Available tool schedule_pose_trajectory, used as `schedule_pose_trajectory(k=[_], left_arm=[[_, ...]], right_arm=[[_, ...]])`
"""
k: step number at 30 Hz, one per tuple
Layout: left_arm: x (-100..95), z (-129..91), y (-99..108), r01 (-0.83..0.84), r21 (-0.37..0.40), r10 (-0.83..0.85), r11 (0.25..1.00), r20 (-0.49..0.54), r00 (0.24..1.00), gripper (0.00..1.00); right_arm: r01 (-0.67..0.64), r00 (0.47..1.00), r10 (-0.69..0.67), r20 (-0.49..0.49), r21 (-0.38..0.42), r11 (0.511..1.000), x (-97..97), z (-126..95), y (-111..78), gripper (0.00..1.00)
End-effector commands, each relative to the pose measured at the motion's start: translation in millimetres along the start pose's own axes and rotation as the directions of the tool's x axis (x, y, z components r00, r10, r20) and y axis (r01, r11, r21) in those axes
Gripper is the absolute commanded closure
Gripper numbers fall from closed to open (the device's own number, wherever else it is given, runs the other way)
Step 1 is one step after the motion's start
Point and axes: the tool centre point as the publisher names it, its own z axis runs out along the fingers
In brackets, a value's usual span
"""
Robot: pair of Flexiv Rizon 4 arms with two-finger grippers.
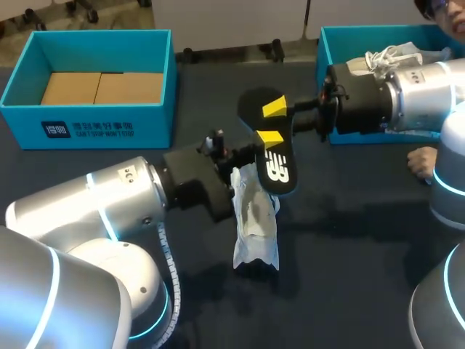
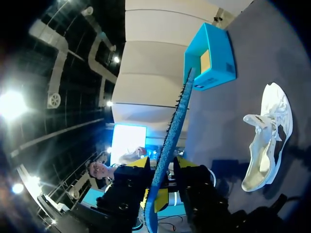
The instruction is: Take the shoe out of the shoebox, open the shoe tongue, remove and reinsert the insole, then place the shoe into the shoebox
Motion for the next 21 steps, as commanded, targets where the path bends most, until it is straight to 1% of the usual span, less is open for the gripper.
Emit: schedule_pose_trajectory(k=[1,2,7,8,9,10,11,12,17,21], left_arm=[[-1.6,8,-1,-0.001,-0.005,0.001,1.000,-0.008,1.000,1.00],[-1.5,8,-1,0.000,-0.004,0.000,1.000,-0.009,1.000,1.00],[-0.7,8,0,0.001,-0.003,-0.001,1.000,-0.017,1.000,1.00],[-0.4,8,0,0.001,-0.004,-0.002,1.000,-0.018,1.000,0.83],[0.0,8,1,0.002,-0.005,-0.002,1.000,-0.020,1.000,0.69],[0.2,7,1,0.003,-0.007,-0.003,1.000,-0.024,1.000,0.62],[0.4,7,2,0.002,-0.007,-0.002,1.000,-0.026,1.000,0.16],[0.4,6,2,0.004,-0.008,-0.004,1.000,-0.030,1.000,0.00],[1.3,0,6,0.015,-0.001,-0.015,1.000,-0.064,0.998,0.00],[3.6,-6,12,0.019,0.005,-0.018,1.000,-0.108,0.994,0.00]], right_arm=[[0.002,1.000,-0.002,-0.003,-0.002,1.000,-1.9,3,1.3,0.83],[0.004,1.000,-0.004,-0.002,-0.006,1.000,-2.0,3,1.3,1.00],[0.011,1.000,-0.011,0.003,-0.009,1.000,-0.9,1,3.2,1.00],[0.012,1.000,-0.012,0.003,-0.008,1.000,-0.7,1,3.9,1.00],[0.014,1.000,-0.014,0.003,-0.007,1.000,-0.4,0,4.6,1.00],[0.014,1.000,-0.014,0.005,-0.006,1.000,-0.3,-1,5.2,1.00],[0.015,1.000,-0.015,0.006,-0.007,1.000,-0.1,-2,5.6,1.00],[0.015,1.000,-0.015,0.008,-0.007,1.000,0.0,-3,5.9,1.00],[0.017,1.000,-0.017,0.010,-0.013,1.000,-2.0,-10,6.7,1.00],[0.011,1.000,-0.011,0.010,-0.013,1.000,-6.4,-17,8.1,1.00]])
